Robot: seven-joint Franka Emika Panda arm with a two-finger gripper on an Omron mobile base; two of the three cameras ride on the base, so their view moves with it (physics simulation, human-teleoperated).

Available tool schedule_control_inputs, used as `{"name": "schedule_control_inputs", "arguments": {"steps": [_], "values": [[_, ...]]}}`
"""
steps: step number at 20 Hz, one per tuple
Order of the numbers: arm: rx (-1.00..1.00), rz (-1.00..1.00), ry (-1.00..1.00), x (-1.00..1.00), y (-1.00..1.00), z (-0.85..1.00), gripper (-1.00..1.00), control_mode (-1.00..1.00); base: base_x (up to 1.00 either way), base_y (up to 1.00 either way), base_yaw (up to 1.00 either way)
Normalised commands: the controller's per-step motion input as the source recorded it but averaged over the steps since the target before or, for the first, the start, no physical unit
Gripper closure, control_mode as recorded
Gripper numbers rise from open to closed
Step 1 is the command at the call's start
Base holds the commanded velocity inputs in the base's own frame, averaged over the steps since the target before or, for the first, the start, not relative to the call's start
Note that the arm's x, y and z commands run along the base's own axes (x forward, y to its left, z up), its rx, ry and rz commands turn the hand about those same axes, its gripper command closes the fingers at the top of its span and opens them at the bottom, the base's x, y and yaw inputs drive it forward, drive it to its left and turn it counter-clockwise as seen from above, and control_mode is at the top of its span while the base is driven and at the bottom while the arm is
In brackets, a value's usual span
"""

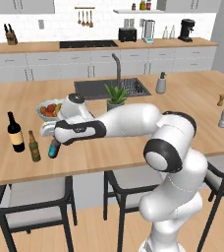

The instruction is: Move the plastic bottles in the middle to the plastics group, and the glass bottles in the middle to the glass group.

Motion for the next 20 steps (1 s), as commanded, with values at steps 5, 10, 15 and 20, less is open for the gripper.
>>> {"name": "schedule_control_inputs", "arguments": {"steps": [5, 10, 15, 20], "values": [[-0.01, 0.00, 0.01, 0.07, 0.11, -0.09, 1.00, -1.00, 0.00, 0.00, 0.00], [-0.01, 0.00, 0.10, 0.01, 0.10, -0.24, 1.00, -1.00, 0.00, 0.00, 0.00], [0.00, 0.00, 0.14, 0.03, 0.07, -0.35, 1.00, -1.00, 0.00, 0.00, 0.00], [0.00, 0.00, 0.04, 0.13, 0.16, -0.31, 1.00, -1.00, 0.00, 0.00, 0.00]]}}
